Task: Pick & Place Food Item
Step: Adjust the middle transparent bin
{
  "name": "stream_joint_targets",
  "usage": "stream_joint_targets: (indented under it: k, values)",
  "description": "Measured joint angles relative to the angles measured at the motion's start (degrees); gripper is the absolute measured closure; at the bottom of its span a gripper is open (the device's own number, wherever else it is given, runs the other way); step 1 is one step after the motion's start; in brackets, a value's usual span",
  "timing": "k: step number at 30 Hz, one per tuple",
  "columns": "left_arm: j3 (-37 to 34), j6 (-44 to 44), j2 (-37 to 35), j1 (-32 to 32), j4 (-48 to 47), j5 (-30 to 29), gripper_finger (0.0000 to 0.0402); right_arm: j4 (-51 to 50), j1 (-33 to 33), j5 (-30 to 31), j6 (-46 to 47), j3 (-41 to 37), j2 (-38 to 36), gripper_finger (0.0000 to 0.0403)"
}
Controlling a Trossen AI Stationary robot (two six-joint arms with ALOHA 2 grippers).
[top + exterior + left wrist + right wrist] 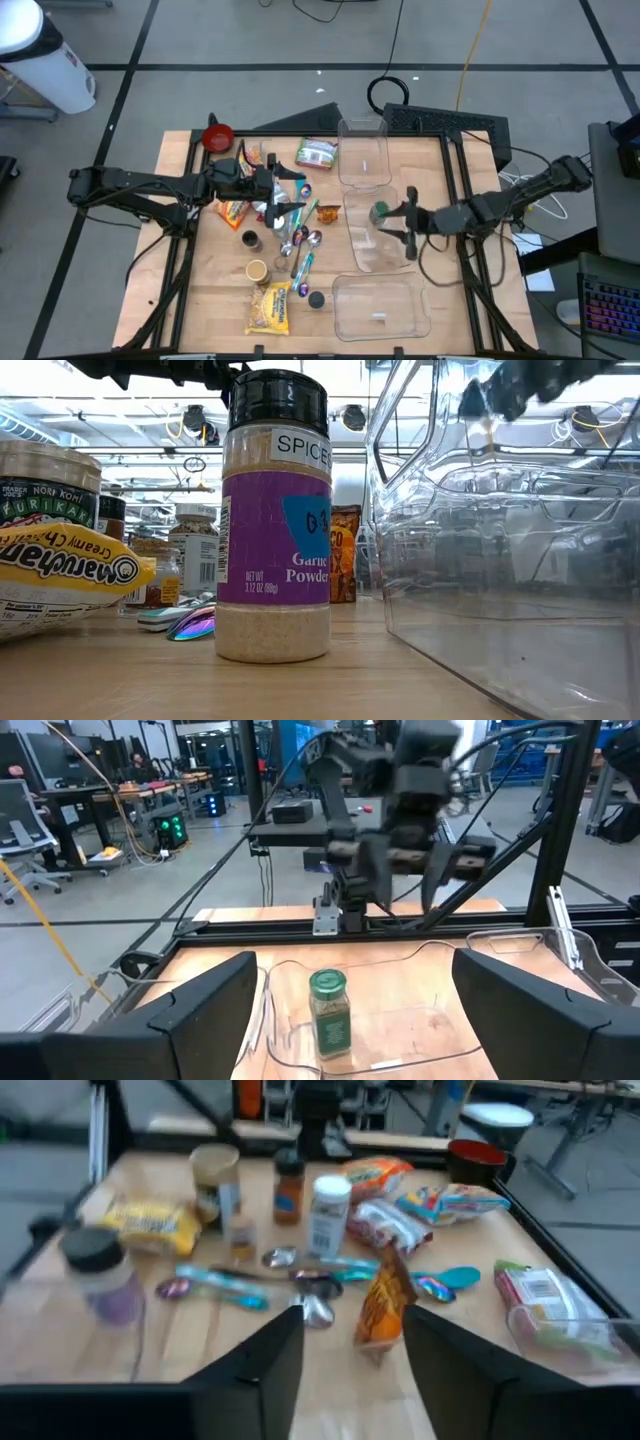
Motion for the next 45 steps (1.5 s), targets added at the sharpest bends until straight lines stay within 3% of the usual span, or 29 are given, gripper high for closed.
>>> stream_joint_targets:
  k: [9,15,19,23,30,45]
  values:
    - [0.0,-1.4,0.0,0.0,-1.3,0.0,0.0071,-34.8,11.6,7.6,20.8,11.2,4.7,0.0392]
    - [0.0,-1.4,0.0,0.0,-1.3,0.0,0.0069,-50.1,15.9,8.4,34.5,14.7,7.1,0.0401]
    - [0.0,-1.4,0.0,0.0,-1.3,0.0,0.0073,-56.6,16.8,2.4,45.7,13.7,8.4,0.0402]
    - [0.0,-1.4,0.0,0.0,-1.3,0.0,0.0068,-56.7,16.9,-2.1,49.7,11.1,10.4,0.0402]
    - [0.0,-1.6,0.0,0.0,-1.2,0.0,0.006,-46.7,16.1,-6.4,49.0,6.2,12.2,0.0402]
    - [0.0,-1.6,0.0,0.0,-1.1,0.0,0.006,-35.5,15.9,-5.9,43.3,4.5,12.2,0.0403]
